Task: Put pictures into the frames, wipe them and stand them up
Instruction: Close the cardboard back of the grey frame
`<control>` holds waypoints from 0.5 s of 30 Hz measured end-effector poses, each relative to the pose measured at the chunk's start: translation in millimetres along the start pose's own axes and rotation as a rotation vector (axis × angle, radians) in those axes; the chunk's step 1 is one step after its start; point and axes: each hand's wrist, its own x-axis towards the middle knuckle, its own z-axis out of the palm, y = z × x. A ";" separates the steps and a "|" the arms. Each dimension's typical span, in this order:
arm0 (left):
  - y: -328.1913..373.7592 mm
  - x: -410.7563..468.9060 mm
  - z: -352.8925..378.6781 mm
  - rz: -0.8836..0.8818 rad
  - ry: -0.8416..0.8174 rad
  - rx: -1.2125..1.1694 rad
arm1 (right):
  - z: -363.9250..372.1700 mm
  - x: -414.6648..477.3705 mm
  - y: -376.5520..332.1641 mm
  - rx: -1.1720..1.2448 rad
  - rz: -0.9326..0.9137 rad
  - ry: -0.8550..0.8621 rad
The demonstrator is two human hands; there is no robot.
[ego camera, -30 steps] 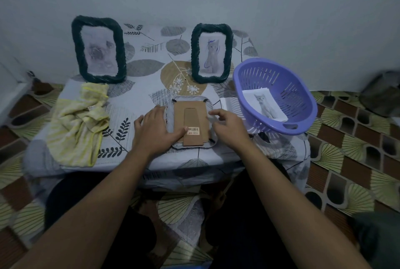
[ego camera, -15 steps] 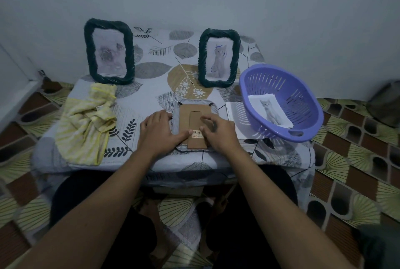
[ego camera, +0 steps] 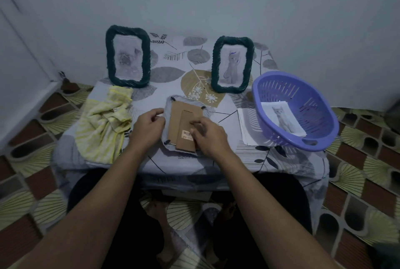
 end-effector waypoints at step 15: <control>46.4 -8.2 1.4 0.219 0.049 -0.279 | -25.1 4.8 -17.2 0.716 0.175 -0.168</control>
